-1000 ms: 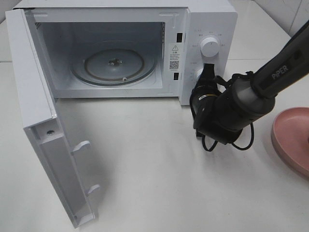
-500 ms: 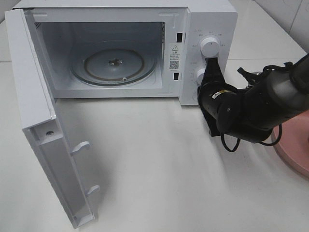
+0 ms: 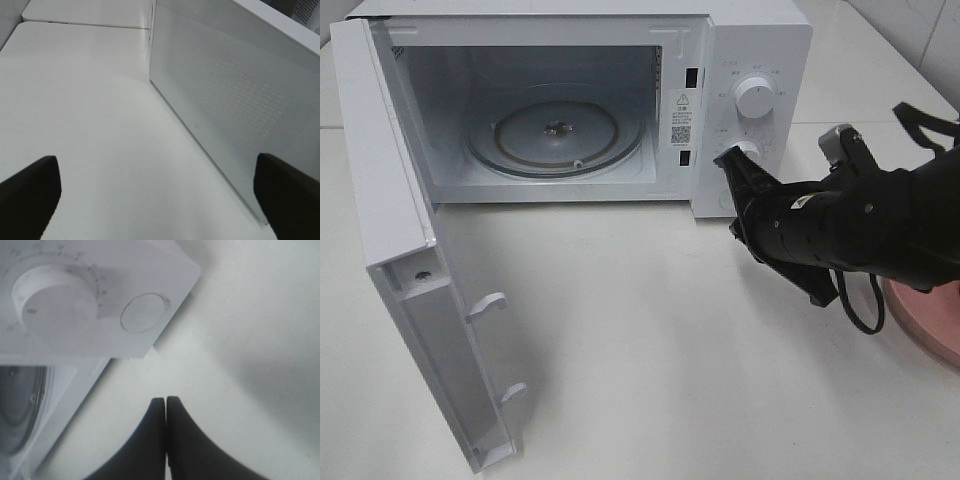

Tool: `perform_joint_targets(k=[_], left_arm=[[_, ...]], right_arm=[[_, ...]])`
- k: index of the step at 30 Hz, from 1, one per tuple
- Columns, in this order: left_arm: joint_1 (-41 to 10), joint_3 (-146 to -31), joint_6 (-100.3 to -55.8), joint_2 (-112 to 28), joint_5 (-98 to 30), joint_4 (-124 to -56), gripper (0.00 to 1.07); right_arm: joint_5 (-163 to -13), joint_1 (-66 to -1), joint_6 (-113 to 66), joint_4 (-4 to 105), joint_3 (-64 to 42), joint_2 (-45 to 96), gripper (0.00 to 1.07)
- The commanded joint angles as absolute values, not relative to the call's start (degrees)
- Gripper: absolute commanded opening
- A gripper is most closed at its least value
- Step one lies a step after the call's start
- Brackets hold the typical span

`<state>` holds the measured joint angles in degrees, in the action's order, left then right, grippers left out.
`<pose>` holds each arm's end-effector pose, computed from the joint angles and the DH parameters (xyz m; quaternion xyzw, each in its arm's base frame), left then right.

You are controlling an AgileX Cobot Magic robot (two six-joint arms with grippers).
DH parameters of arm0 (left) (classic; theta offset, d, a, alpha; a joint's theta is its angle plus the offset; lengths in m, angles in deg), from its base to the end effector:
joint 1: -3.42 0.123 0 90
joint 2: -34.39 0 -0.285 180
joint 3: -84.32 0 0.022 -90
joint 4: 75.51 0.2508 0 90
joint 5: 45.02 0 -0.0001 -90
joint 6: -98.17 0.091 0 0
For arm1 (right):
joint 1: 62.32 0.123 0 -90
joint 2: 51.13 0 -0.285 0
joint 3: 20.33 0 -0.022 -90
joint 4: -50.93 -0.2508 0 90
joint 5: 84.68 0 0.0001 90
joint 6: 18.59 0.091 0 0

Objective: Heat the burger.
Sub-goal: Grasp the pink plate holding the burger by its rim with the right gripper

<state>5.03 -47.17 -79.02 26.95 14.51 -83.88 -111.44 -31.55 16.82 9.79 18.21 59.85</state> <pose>-0.0052 -0.0116 0.2800 0.0111 0.8433 -0.0524 0.5348 0.2853 0.1385 0.1297 0.3841 0.8070 0.2544 0.3695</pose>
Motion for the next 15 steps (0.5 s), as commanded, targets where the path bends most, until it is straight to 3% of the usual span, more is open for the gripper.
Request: perform_joint_targets(k=[1, 15], left_arm=[[4.85, -46.99, -78.97, 28.04, 14.34, -83.94, 1.02], [4.85, -46.99, -78.97, 28.04, 14.34, -83.94, 1.02]], right_arm=[[-107.03, -31.78, 9.88, 10.30, 18.27, 57.27, 0.00], [-89.15, -31.78, -8.39, 11.33, 18.27, 48.16, 0.03]])
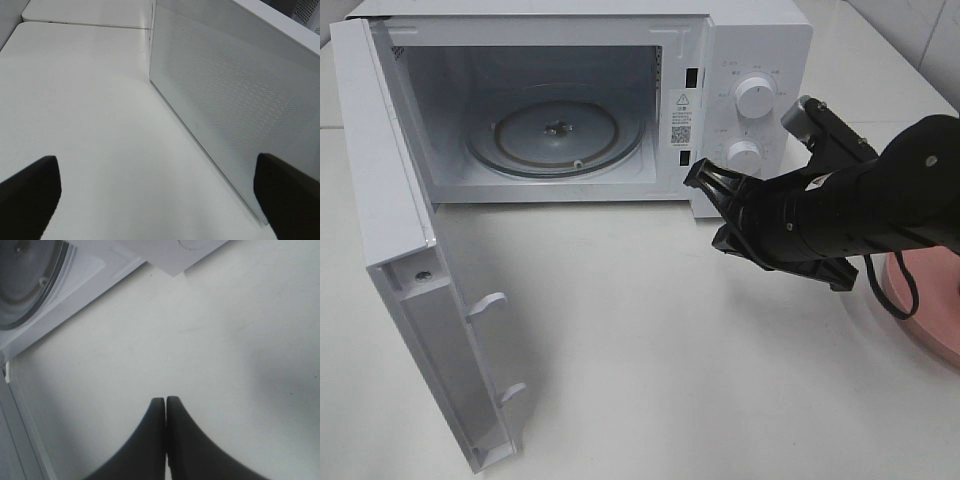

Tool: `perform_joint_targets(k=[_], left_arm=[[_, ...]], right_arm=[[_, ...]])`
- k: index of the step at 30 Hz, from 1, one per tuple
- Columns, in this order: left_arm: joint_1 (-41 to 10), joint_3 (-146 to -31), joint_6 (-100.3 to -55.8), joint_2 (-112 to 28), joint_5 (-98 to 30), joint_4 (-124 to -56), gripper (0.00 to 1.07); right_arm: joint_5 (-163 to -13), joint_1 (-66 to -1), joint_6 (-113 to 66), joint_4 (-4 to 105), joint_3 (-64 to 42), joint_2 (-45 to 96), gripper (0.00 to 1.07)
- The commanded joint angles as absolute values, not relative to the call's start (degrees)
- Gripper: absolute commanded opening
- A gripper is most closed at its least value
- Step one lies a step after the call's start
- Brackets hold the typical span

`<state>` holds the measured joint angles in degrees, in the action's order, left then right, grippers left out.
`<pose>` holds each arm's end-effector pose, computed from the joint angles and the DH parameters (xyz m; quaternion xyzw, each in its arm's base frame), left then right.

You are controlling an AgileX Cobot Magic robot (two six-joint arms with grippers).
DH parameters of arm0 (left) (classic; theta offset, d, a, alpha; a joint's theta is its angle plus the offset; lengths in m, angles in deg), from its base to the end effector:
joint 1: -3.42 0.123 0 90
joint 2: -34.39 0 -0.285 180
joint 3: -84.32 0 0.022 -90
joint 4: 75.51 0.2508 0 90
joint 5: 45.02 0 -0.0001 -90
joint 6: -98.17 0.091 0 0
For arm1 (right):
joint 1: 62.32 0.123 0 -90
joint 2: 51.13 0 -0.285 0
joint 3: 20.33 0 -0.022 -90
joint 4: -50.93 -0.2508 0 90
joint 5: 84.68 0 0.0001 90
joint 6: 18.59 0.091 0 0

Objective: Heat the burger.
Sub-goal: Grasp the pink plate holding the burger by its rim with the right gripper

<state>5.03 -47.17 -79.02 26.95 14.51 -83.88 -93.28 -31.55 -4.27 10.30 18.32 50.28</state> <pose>-0.0052 -0.0116 0.2800 0.0111 0.8433 -0.0524 0.5348 0.2622 0.1459 0.1618 0.2085 0.8939 0.2344 0.3201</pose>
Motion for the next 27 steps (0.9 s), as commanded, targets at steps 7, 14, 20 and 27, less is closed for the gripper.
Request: perform_joint_targets(k=[7, 14, 20, 27], left_arm=[[4.85, -46.99, -78.97, 28.04, 14.34, -83.94, 1.02], [4.85, -46.99, -78.97, 28.04, 14.34, -83.94, 1.02], [4.85, -46.99, -78.97, 28.04, 14.34, -83.94, 1.02], [4.85, -46.99, -78.91, 28.04, 14.34, -83.94, 1.02]], right_arm=[[-79.58, -31.78, -17.90, 11.39, 18.27, 43.57, 0.04], [-72.25, -31.78, -22.37, 14.60, 18.15, 39.33, 0.06], [-64.46, -31.78, -21.57, 21.42, 18.15, 36.87, 0.06], [-56.72, -31.78, -20.65, 27.43, 17.52, 36.01, 0.08]])
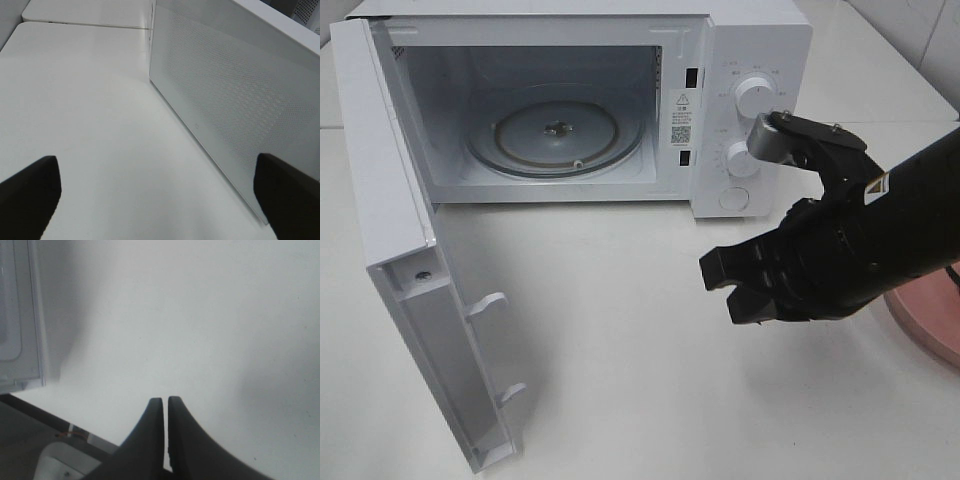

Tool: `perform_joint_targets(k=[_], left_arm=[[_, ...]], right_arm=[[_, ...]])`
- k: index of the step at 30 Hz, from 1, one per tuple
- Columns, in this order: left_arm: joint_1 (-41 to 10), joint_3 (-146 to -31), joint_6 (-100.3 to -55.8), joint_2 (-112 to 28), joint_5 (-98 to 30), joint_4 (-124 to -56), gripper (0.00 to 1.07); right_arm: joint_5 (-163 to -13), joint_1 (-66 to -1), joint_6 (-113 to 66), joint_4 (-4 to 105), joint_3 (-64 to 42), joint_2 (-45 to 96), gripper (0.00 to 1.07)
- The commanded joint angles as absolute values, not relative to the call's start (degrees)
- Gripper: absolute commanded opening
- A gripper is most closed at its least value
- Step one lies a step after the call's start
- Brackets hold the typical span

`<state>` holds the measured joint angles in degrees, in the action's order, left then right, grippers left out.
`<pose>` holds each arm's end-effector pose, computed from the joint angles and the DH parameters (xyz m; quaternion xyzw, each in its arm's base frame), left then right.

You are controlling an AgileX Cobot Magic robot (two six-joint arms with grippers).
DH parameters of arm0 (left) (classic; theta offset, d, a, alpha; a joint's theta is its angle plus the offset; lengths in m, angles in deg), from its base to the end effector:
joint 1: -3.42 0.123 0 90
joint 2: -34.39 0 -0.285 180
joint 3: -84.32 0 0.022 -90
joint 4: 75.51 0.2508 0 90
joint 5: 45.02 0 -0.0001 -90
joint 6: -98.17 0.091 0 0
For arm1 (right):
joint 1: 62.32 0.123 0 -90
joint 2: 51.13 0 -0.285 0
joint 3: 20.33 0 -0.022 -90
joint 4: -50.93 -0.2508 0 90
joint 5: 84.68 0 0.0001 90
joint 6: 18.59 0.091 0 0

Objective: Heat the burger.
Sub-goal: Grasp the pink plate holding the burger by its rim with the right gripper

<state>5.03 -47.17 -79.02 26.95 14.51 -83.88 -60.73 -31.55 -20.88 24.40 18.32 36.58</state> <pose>-0.0052 -0.0116 0.2800 0.0111 0.8433 -0.0524 0.5348 0.2071 0.1426 0.2008 -0.0962 0.9528 0.2007 0.2063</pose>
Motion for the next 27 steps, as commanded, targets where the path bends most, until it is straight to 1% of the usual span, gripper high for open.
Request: perform_joint_targets(k=[1, 6, 7, 9, 11, 12, 13, 14, 15, 16, 17, 18, 19, 20, 21, 22, 23, 24, 25, 26, 27], left_arm=[[4.85, -46.99, -78.91, 28.04, 14.34, -83.94, 1.02], [4.85, -46.99, -78.91, 28.04, 14.34, -83.94, 1.02], [4.85, -46.99, -78.91, 28.04, 14.34, -83.94, 1.02], [4.85, -46.99, -78.91, 28.04, 14.34, -83.94, 1.02], [4.85, -46.99, -78.91, 28.04, 14.34, -83.94, 1.02], [4.85, -46.99, -78.91, 28.04, 14.34, -83.94, 1.02], [4.85, -46.99, -78.91, 28.04, 14.34, -83.94, 1.02], [4.85, -46.99, -78.91, 28.04, 14.34, -83.94, 1.02], [4.85, -46.99, -78.91, 28.04, 14.34, -83.94, 1.02], [4.85, -46.99, -78.91, 28.04, 14.34, -83.94, 1.02], [4.85, -46.99, -78.91, 28.04, 14.34, -83.94, 1.02], [4.85, -46.99, -78.91, 28.04, 14.34, -83.94, 1.02], [4.85, -46.99, -78.91, 28.04, 14.34, -83.94, 1.02], [4.85, -46.99, -78.91, 28.04, 14.34, -83.94, 1.02], [4.85, -46.99, -78.91, 28.04, 14.34, -83.94, 1.02], [4.85, -46.99, -78.91, 28.04, 14.34, -83.94, 1.02], [4.85, -46.99, -78.91, 28.04, 14.34, -83.94, 1.02], [4.85, -46.99, -78.91, 28.04, 14.34, -83.94, 1.02], [4.85, -46.99, -78.91, 28.04, 14.34, -83.94, 1.02], [4.85, -46.99, -78.91, 28.04, 14.34, -83.94, 1.02], [4.85, -46.99, -78.91, 28.04, 14.34, -83.94, 1.02]], right_arm=[[-53.06, -31.78, -20.65, 29.78, 16.32, 36.01, 0.08], [-46.52, -32.58, -20.65, 33.45, 13.51, 36.01, 0.10], [-43.83, -33.84, -20.65, 34.60, 12.08, 36.01, 0.11], [-42.69, -34.36, -20.65, 35.46, 11.28, 36.01, 0.12], [-40.22, -35.50, -20.65, 38.66, 9.27, 36.01, 0.15], [-40.22, -35.50, -20.65, 38.66, 9.27, 36.01, 0.15], [-39.13, -36.42, -20.25, 40.78, 8.12, 36.01, 0.20], [-39.13, -36.42, -20.25, 40.78, 8.12, 36.01, 0.20], [-38.90, -36.71, -19.68, 41.59, 7.72, 36.01, 0.24], [-38.22, -37.51, -18.59, 43.36, 6.75, 36.01, 0.36], [-38.22, -37.51, -18.59, 43.36, 6.75, 36.01, 0.36], [-37.99, -38.20, -18.59, 44.57, 6.18, 36.01, 0.50], [-37.99, -38.54, -18.59, 45.14, 5.95, 36.01, 0.57], [-37.99, -38.54, -18.59, 45.14, 5.95, 36.01, 0.57], [-37.99, -39.29, -18.59, 46.34, 5.55, 36.01, 0.75], [-37.93, -39.69, -18.59, 46.74, 5.55, 36.01, 0.83], [-37.93, -39.69, -18.59, 46.74, 5.55, 36.01, 0.83], [-37.82, -40.55, -18.59, 47.14, 5.55, 36.01, 0.93], [-37.53, -41.12, -18.59, 47.14, 5.55, 36.01, 0.97], [-37.53, -41.12, -18.59, 47.14, 5.55, 36.01, 0.97], [-37.01, -42.44, -18.59, 47.37, 5.55, 36.01, 0.99]])
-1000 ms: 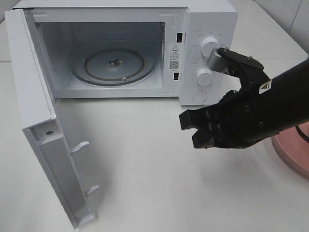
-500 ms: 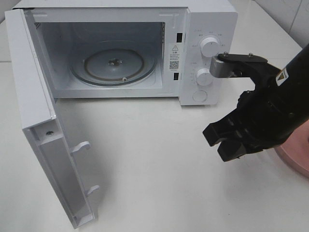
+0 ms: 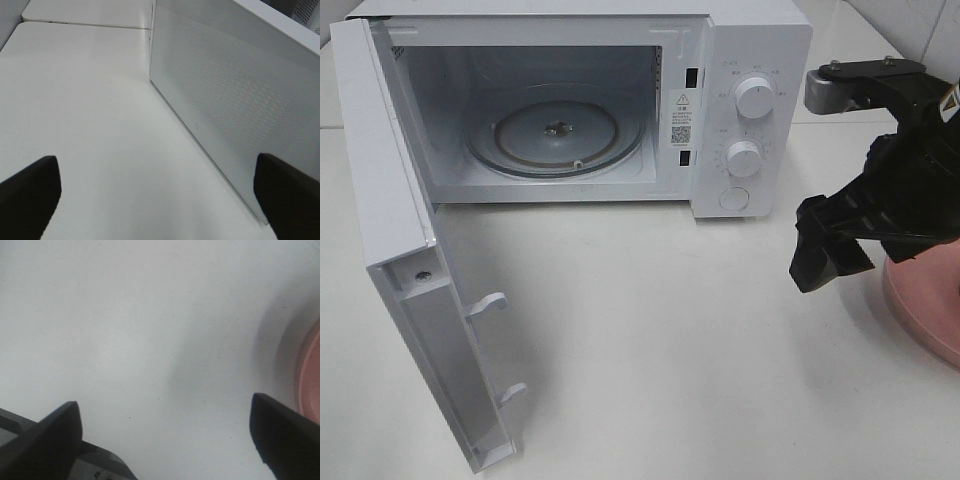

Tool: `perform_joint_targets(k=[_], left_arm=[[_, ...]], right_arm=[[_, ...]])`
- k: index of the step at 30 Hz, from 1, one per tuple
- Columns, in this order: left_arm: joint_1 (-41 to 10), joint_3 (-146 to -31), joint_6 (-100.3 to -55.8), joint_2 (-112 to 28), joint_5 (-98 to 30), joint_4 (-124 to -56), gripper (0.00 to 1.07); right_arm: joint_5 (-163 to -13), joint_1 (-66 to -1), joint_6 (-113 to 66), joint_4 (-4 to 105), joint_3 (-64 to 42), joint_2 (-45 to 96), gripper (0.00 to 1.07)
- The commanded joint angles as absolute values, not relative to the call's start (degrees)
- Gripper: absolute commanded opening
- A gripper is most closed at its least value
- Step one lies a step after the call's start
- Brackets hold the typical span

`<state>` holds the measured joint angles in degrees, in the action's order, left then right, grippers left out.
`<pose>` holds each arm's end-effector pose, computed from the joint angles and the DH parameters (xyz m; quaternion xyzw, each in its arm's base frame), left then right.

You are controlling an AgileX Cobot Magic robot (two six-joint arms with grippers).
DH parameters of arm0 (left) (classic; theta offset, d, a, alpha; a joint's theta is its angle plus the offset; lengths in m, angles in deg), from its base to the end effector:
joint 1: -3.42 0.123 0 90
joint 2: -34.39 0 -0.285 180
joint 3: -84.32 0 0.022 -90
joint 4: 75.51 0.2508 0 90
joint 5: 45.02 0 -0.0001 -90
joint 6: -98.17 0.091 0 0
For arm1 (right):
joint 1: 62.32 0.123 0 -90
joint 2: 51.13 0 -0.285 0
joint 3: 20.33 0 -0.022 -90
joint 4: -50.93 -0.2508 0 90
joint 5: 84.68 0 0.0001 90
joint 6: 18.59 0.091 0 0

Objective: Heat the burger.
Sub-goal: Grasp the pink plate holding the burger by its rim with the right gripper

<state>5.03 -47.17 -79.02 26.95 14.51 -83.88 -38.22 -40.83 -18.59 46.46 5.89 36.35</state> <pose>-0.0052 -0.0116 0.2800 0.0111 0.8433 -0.0524 0.5348 0.2371 0.0989 0.2416 -0.1623 0.9711 0.0640 0.1631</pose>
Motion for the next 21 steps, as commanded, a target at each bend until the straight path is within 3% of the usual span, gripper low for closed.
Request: perform_joint_targets(k=[1, 7, 21], left_arm=[[4.85, -46.99, -78.91, 28.04, 14.34, -83.94, 1.02], [4.85, -46.99, -78.91, 28.04, 14.34, -83.94, 1.02], [4.85, -46.99, -78.91, 28.04, 14.34, -83.94, 1.02]], right_arm=[[-36.61, -43.24, -18.59, 47.43, 5.55, 36.01, 0.98], [-36.21, -49.60, -17.10, 50.07, 5.55, 36.01, 0.96], [-38.45, -55.27, -15.27, 50.24, 5.55, 36.41, 0.93]])
